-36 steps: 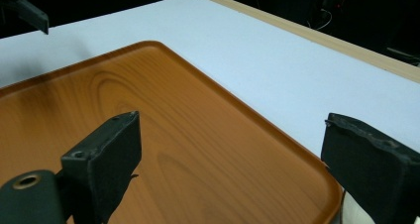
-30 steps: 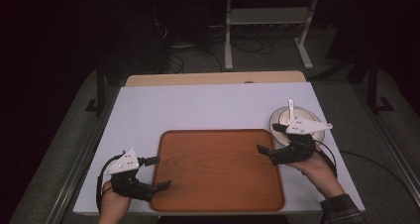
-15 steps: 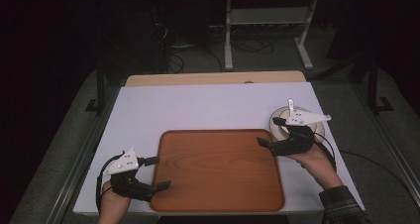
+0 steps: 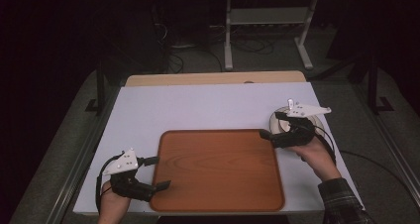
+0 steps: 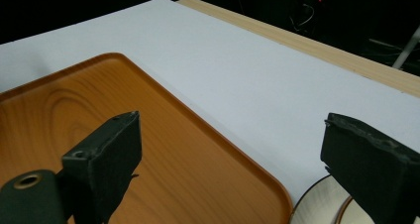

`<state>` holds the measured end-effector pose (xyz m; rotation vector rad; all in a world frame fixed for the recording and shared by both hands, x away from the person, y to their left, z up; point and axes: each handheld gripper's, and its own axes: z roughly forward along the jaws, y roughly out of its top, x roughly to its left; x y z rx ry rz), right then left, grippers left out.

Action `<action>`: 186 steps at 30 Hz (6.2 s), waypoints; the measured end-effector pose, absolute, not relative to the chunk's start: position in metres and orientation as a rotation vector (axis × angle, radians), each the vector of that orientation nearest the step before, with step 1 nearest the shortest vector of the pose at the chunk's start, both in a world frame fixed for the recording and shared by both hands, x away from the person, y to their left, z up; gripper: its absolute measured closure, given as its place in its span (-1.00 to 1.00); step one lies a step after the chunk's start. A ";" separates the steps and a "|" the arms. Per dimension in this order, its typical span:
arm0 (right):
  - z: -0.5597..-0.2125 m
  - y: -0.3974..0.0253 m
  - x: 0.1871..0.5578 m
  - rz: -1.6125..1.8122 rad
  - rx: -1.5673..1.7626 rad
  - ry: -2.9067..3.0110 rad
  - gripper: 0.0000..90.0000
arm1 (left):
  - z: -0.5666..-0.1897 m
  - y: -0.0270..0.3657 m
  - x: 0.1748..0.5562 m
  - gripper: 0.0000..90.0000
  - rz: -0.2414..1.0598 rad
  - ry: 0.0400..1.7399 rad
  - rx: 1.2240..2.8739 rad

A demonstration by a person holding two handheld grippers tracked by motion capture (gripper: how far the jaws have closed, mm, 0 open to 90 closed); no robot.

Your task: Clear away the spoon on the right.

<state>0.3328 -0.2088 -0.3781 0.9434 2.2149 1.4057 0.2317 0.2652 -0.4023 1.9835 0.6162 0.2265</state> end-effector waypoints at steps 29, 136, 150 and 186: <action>-0.371 -0.230 0.378 1.330 1.066 2.224 -0.60 | -0.402 0.269 0.229 -0.71 0.234 0.630 1.976; -0.397 -0.346 0.375 1.039 1.473 2.028 0.98 | -0.403 0.270 0.228 -0.71 0.237 0.639 1.977; -0.379 -0.342 0.346 1.039 1.415 1.932 0.54 | -0.403 0.270 0.229 -0.71 0.233 0.639 1.980; -0.416 -0.325 0.324 1.148 1.558 1.833 -0.43 | -0.403 0.268 0.229 -0.70 0.233 0.623 1.992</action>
